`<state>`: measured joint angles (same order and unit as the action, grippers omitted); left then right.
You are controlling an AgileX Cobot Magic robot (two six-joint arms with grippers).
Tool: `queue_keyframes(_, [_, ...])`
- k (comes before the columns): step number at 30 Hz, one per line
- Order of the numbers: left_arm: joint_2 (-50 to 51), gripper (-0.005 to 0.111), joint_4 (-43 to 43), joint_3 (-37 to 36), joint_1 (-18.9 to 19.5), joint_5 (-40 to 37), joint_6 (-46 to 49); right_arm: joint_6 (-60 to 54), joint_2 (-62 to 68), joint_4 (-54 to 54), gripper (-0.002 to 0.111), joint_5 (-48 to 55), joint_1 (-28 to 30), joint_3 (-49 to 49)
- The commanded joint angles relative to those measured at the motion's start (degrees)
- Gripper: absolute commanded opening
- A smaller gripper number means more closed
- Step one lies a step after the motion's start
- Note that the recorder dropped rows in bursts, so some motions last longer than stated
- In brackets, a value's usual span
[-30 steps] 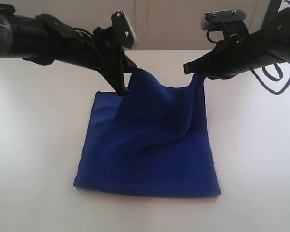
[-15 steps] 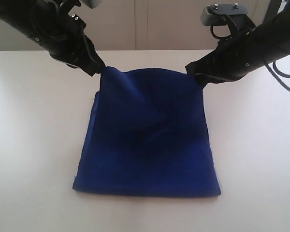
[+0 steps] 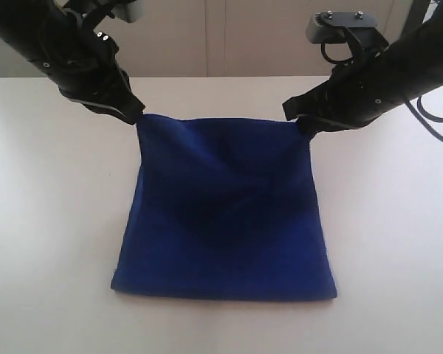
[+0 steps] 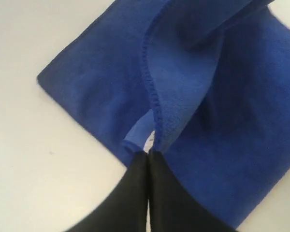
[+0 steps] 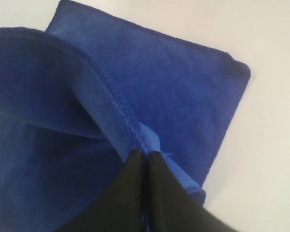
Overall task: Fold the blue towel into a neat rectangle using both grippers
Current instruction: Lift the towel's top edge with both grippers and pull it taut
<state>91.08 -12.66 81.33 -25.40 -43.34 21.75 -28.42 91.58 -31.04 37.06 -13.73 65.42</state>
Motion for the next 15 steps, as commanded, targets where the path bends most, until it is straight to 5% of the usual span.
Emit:
queue_keyframes(1, [-0.83, 0.000, 9.54, 0.06, 0.10, -0.32, -4.55, 0.38, -0.84, 0.41, 0.000, -3.18, -0.02, 0.20])
queue_keyframes(15, [-2.03, 0.000, 19.95, 0.06, 0.10, 6.49, -7.03, 0.00, -0.84, 6.95, 0.000, -15.56, -0.02, 0.20])
